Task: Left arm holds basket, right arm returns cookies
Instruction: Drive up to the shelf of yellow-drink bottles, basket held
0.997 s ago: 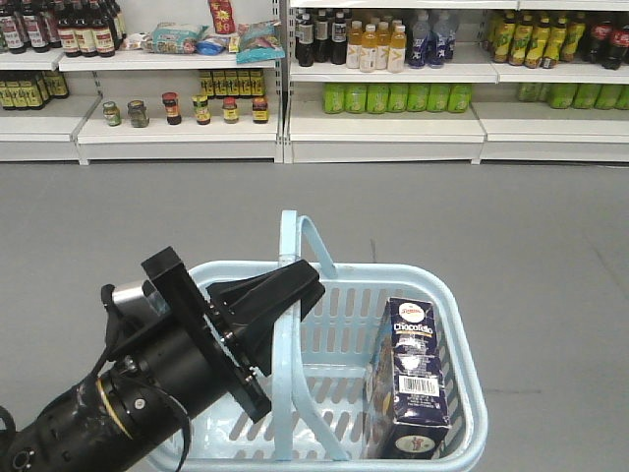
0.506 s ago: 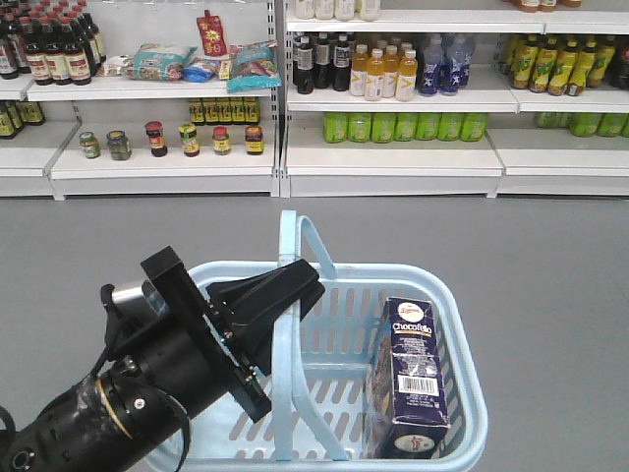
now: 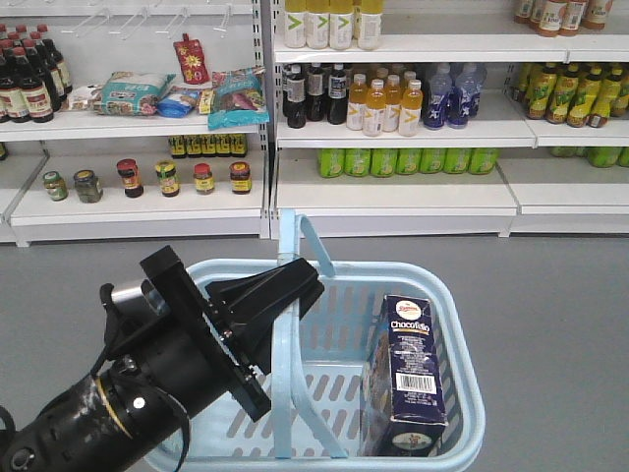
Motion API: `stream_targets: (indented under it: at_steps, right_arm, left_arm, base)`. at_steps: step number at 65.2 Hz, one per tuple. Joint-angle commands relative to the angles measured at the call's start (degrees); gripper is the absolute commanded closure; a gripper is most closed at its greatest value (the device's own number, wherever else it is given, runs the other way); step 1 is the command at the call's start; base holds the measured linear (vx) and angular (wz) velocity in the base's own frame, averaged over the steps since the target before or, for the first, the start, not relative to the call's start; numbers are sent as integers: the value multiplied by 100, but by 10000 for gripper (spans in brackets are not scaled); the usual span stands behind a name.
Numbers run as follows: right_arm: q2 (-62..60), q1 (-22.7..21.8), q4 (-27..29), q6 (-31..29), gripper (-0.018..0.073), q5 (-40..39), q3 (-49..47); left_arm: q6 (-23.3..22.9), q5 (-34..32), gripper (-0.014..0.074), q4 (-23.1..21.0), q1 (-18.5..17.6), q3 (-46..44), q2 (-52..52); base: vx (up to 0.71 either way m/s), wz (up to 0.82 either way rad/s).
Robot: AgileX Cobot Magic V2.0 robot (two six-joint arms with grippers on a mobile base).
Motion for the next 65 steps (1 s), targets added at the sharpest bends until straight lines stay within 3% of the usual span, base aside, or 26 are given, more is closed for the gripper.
stream_targets:
  at_steps: [1,65]
  right_arm:
    - [-71,-25,-21,-19,565,-413,105]
    - [-71,-25,-21,-19,565,-413,105]
  left_arm:
    - [-12,-1601,596,-92,-29,-151,-177]
    - [-12,-1596,596,-76,-29,-151,-177]
  base:
    - [53,-4]
    - [51,-1]
